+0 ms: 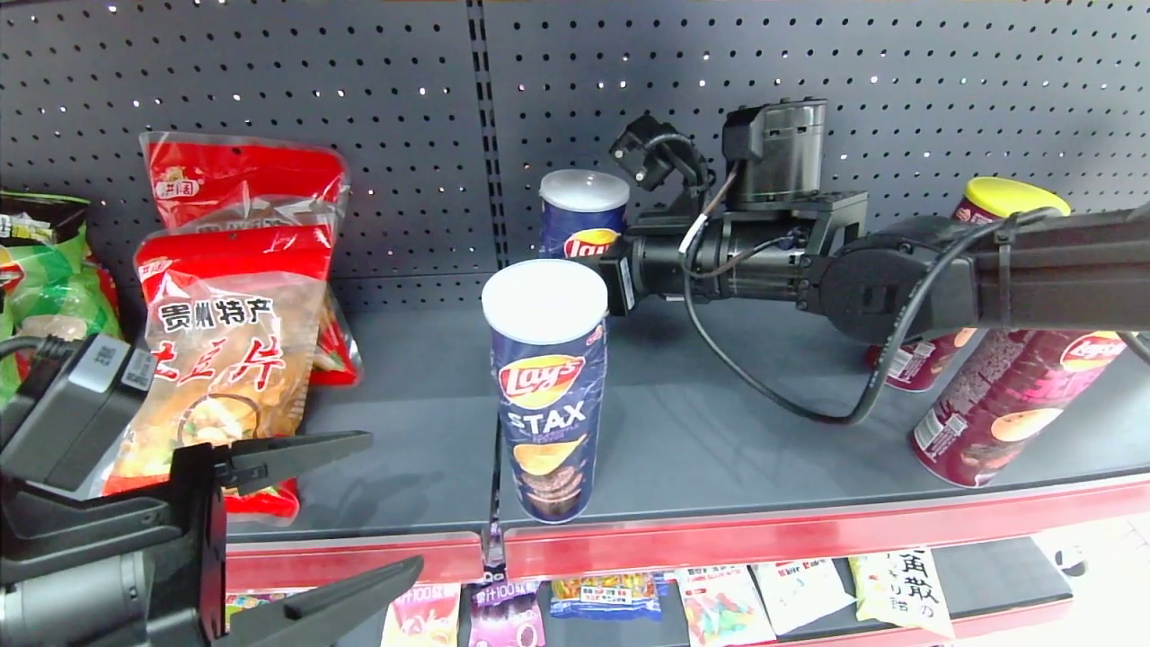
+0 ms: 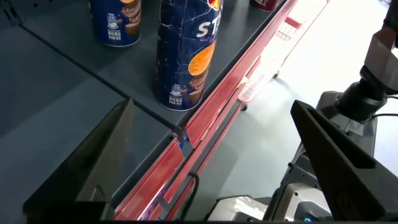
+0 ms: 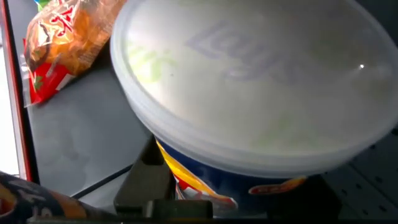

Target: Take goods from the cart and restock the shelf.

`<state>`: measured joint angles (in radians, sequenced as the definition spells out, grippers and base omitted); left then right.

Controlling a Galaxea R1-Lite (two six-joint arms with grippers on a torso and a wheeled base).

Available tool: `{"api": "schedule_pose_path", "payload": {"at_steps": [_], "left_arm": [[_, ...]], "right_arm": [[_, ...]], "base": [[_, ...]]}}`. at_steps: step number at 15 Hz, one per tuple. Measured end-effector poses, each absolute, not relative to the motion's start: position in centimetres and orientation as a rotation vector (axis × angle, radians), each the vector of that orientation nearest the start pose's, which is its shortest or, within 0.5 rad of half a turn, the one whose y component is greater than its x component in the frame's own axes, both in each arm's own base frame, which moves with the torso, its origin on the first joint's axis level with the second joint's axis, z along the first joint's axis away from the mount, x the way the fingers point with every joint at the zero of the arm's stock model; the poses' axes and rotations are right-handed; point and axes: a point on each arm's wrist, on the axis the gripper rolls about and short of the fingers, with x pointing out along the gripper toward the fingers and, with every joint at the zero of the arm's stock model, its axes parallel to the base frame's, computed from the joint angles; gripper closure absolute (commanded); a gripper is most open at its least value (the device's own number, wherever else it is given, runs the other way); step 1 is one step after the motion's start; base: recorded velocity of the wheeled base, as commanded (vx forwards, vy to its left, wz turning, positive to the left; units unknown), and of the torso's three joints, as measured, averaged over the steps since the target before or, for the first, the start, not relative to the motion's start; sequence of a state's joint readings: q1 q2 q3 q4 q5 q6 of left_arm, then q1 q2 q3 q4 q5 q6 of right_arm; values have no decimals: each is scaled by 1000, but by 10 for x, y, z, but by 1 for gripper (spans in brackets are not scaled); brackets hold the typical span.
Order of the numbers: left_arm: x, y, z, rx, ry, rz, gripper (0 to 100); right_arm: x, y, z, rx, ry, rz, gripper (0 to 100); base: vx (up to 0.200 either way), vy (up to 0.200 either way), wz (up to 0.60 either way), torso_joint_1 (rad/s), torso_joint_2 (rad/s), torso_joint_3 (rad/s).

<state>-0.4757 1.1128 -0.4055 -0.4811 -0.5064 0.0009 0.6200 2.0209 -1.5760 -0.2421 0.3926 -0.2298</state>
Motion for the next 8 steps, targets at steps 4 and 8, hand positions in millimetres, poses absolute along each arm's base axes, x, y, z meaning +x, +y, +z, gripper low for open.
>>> {"api": "schedule_pose_path", "payload": {"at_steps": [4,8], "left_arm": [[126,-77,191,-4,236,-977,0],[126,-77,191,-5,238,-978,0]], "right_arm": [[337,257,238,-235,101,1040,100],[338,259,234,-236,107,1044,0]], "base": [[0,0,0,0,0,0],[0,0,0,0,0,0]]}}
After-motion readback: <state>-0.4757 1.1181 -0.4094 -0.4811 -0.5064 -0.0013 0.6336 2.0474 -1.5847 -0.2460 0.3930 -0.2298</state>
